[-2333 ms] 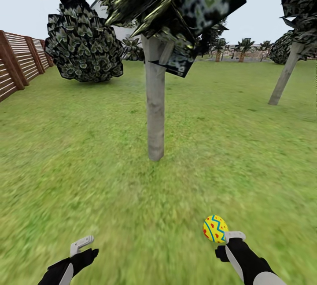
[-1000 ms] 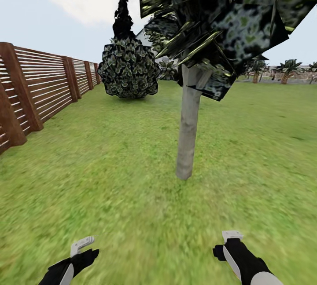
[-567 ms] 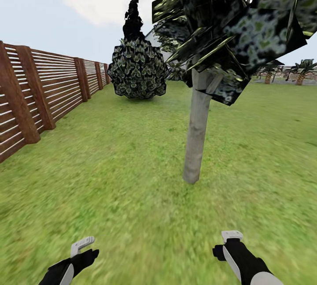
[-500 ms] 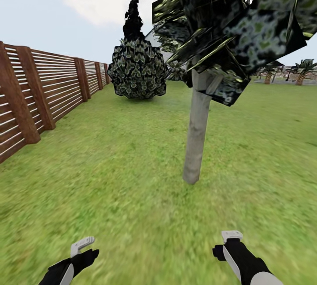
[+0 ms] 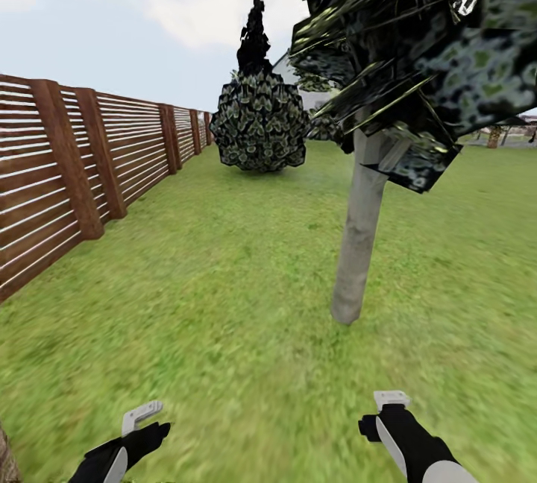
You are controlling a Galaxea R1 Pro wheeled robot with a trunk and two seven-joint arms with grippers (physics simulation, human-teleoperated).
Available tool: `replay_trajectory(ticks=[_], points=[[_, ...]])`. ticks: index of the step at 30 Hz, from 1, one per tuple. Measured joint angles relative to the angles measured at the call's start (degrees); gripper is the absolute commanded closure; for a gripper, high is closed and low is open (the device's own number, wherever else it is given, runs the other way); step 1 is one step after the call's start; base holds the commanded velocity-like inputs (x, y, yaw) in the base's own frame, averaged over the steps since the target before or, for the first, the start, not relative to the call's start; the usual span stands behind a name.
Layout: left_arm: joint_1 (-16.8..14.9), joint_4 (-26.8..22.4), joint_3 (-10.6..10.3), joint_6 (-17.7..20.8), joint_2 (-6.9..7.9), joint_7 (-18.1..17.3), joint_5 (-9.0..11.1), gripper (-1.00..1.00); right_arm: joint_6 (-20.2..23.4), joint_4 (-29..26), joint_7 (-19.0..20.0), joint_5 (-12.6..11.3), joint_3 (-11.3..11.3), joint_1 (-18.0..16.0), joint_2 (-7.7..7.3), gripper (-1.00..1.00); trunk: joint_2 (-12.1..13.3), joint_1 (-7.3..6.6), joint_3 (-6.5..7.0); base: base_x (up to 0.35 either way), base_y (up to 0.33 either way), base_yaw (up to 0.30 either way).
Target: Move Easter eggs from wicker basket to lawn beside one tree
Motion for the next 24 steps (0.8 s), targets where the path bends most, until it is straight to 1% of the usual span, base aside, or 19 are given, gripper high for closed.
replay_trajectory(ticks=[19,24], points=[[0.0,0.0,0.07,0.0,0.0,0.0,0.0,-1.0,0.0,0.0,0.0,0.0,0.0,0.0,0.0,-1.0,7.62,-4.17,4.25,0.0,0.0,0.26],[0.0,0.99,0.0,-0.04,0.0,0.0,0.0,-1.0,0.0,0.02,0.0,0.0,0.0,0.0,0.0,-1.0,9.63,-5.27,5.35,0.0,0.0,0.243]])
